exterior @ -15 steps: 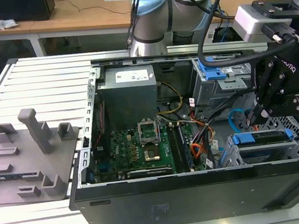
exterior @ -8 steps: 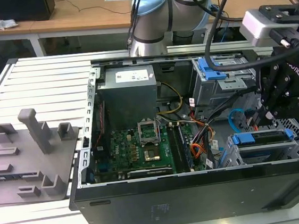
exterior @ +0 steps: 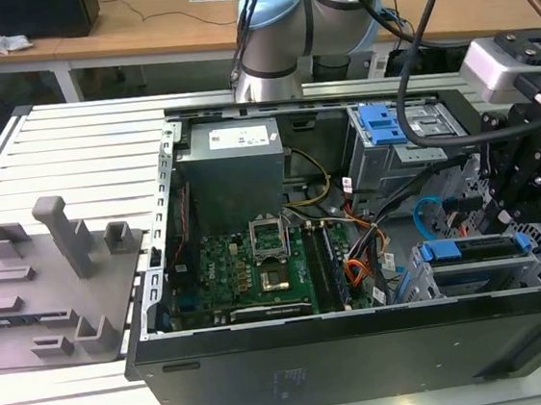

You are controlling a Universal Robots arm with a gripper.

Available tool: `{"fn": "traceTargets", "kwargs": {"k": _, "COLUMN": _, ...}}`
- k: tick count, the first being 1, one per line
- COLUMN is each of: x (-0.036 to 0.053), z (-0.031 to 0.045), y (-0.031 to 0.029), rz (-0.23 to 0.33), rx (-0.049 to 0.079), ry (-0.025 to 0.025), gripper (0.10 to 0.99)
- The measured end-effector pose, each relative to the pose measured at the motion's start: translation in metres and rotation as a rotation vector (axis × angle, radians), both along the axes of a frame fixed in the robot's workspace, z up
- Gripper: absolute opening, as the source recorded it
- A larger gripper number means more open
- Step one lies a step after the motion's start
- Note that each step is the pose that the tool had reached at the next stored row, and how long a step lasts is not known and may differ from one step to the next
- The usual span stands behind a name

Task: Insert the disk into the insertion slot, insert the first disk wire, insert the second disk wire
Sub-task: 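Insert the disk into the insertion slot, then insert the first disk wire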

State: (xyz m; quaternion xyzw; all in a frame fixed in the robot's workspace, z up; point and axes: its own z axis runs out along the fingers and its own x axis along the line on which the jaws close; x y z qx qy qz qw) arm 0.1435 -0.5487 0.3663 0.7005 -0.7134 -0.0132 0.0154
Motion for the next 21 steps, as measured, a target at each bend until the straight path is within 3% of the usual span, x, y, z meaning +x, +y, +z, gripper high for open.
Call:
{"fn": "traceTargets", "kwargs": {"k": 16, "x": 0.0004, "z": -0.0001, "y": -0.0001, "rz": 0.000, "rx": 0.000, "ry": 0.0000, "gripper": 0.106}}
{"fn": "traceTargets", "kwargs": {"k": 17, "x": 0.0005, "z": -0.0001, "y": -0.0001, "rz": 0.000, "rx": 0.000, "ry": 0.0000, "gripper": 0.173}}
{"fn": "traceTargets", "kwargs": {"k": 18, "x": 0.0005, "z": -0.0001, "y": -0.0001, "rz": 0.000, "rx": 0.000, "ry": 0.0000, "gripper": 0.361}}
{"fn": "traceTargets", "kwargs": {"k": 21, "x": 0.0006, "z": -0.0002, "y": 0.0030, "rz": 0.000, "rx": 0.000, "ry": 0.0000, "gripper": 0.361}}
